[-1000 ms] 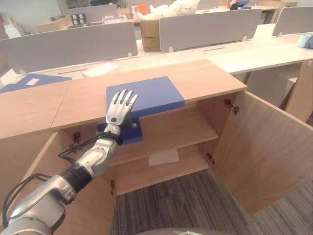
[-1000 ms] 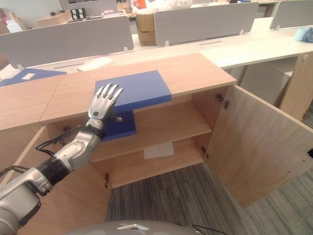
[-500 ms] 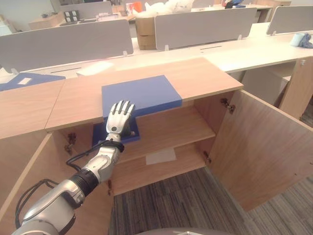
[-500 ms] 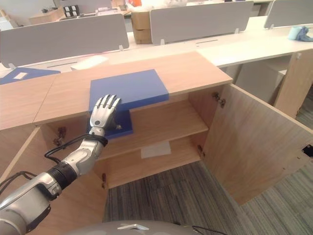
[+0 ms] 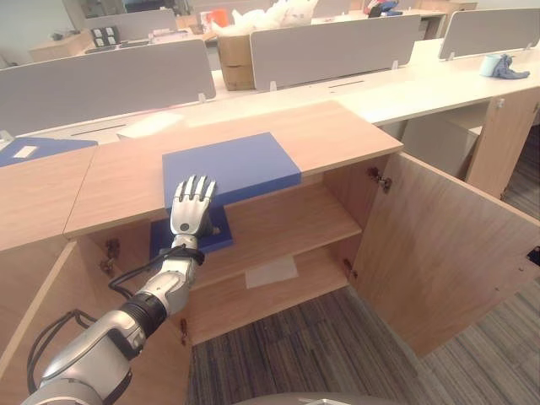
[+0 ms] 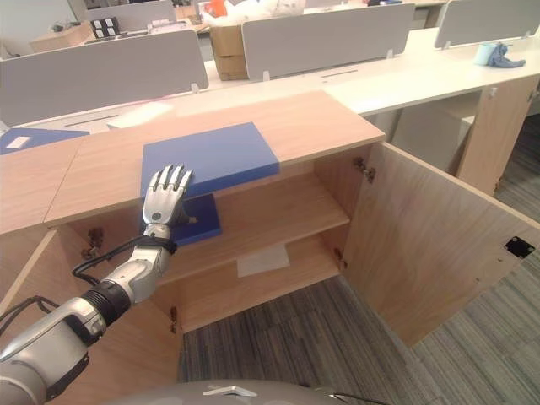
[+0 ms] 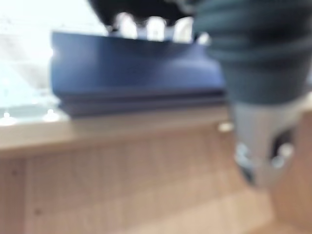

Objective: Put the empty folder in the office cabinet

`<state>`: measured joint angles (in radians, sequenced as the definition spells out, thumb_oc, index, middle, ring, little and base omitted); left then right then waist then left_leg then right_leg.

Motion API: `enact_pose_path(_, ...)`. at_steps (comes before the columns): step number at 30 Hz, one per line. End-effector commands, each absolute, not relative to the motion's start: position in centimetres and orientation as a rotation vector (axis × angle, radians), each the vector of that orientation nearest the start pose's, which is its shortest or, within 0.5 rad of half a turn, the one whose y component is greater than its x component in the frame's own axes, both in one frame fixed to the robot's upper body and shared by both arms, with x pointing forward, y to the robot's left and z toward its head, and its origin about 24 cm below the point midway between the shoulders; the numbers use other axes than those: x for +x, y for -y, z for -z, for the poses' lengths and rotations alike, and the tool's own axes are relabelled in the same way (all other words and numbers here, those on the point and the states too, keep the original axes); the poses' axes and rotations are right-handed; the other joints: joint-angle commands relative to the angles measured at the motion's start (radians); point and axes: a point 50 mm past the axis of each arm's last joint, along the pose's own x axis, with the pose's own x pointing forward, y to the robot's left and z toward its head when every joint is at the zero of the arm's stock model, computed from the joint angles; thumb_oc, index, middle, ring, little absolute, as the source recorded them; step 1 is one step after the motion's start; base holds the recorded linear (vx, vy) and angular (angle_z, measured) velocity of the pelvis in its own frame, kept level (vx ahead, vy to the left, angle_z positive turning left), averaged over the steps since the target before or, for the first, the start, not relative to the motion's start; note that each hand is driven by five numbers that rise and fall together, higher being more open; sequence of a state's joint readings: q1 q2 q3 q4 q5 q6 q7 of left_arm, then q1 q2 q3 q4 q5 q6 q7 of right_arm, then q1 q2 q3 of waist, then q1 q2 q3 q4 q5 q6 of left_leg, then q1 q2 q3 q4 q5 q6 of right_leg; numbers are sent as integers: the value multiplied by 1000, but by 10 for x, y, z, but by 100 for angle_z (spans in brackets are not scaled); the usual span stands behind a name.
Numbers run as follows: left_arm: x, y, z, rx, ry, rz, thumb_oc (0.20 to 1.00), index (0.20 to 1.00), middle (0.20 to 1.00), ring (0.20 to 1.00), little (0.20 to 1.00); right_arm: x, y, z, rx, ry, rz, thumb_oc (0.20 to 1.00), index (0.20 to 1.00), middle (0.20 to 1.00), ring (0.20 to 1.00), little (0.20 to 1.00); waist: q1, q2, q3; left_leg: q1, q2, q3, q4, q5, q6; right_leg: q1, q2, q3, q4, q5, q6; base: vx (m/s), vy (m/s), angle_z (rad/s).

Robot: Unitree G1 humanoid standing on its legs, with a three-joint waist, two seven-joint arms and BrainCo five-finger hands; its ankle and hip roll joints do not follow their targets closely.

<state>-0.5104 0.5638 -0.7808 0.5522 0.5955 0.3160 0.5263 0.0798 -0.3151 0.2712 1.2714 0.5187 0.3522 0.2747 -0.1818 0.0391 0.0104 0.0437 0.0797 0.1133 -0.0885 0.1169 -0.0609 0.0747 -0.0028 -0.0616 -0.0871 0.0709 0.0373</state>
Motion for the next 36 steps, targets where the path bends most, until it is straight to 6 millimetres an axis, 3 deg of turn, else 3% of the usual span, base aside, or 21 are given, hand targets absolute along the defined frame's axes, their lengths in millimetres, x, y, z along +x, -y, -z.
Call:
enact_pose_path(1,352,-199,-83,1596,194,-259,1000,1000,1000,1000,1000,13,246,165,241,-1659,110,1000,1000,1000,1000,1000,-4,-24,25,29,-40,44,1,-161,26,-6,-9,41,0,-70,78,16,9,-4)
enact_pose_path(16,359,-216,-76,1641,85,-246,1000,1000,1000,1000,1000,12,263,160,253,-1628,154,1000,1000,1000,1000,1000,-46,-17,30,26,-34,80,1,-155,19,-23,-5,67,0,-58,89,12,17,-5)
enact_pose_path(26,356,-222,-59,1615,-26,-222,1000,1000,1000,1000,1000,5,268,158,249,-1635,164,1000,1000,1000,1000,1000,-68,-17,29,31,-38,99,1,-157,21,-26,-7,80,0,-51,96,-6,16,-7)
enact_pose_path(28,356,-223,-56,1609,-51,-216,200,200,200,200,200,7,269,158,254,-1619,172,1000,1000,1000,1000,1000,-70,-17,28,31,-38,103,1,-156,21,-27,-7,81,0,-50,97,-15,18,-4)
enact_pose_path(36,358,-226,-61,1528,-17,-295,200,200,200,200,200,18,274,156,243,-1574,172,1000,1000,1000,1000,1000,-73,-24,21,30,-39,116,1,-157,19,-33,-10,85,0,-44,101,-33,9,-3)
